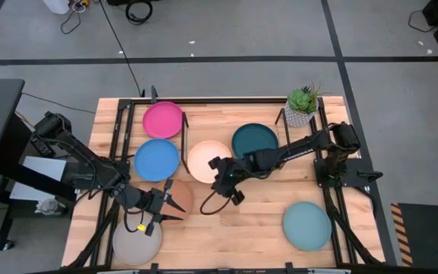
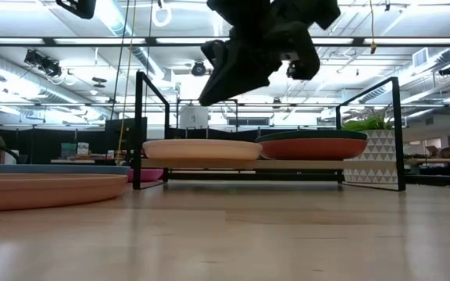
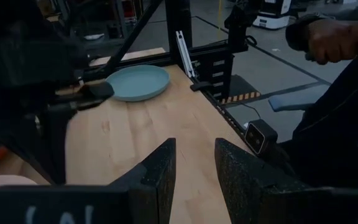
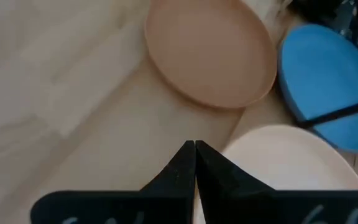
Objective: Place and stack plates onto a shelf
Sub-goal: Put the light orange plate on the shelf
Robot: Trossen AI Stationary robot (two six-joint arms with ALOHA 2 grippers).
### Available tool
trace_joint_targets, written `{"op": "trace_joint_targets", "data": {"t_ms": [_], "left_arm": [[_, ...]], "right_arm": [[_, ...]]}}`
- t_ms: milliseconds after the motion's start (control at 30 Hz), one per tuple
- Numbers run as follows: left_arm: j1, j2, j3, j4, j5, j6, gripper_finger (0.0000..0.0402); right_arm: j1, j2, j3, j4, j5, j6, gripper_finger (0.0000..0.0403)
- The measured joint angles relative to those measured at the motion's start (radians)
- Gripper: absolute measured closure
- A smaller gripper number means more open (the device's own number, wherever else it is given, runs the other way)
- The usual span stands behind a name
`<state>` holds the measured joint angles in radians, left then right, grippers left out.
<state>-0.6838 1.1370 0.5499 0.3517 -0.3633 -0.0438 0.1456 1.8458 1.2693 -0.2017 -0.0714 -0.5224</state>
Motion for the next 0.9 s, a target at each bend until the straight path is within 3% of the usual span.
{"op": "trace_joint_targets", "data": {"t_ms": [167, 267, 400, 500, 733, 900], "left_arm": [[0.009, 0.000, 0.000, -0.001, 0.000, 0.030, 0.0283], [0.025, 0.000, 0.000, -0.001, 0.000, 0.030, 0.0283], [0.043, 0.000, 0.000, -0.007, 0.000, 0.030, 0.0283], [0.054, 0.000, 0.000, -0.007, 0.000, 0.030, 0.0283], [0.076, 0.000, 0.000, -0.007, 0.000, 0.030, 0.0283], [0.077, 0.000, 0.000, -0.007, 0.000, 0.030, 0.0283]], "right_arm": [[0.031, 0.001, -0.046, 0.086, 0.050, 0.008, 0.0378], [0.046, 0.001, -0.072, 0.114, 0.073, 0.007, 0.0357], [0.050, 0.001, -0.093, 0.126, 0.025, 0.026, 0.0324], [0.051, 0.001, -0.106, 0.130, 0.079, 0.057, 0.0312], [0.028, 0.001, -0.151, 0.133, 0.124, 0.020, 0.0311], [0.021, 0.001, -0.151, 0.138, 0.223, -0.043, 0.0312]]}}
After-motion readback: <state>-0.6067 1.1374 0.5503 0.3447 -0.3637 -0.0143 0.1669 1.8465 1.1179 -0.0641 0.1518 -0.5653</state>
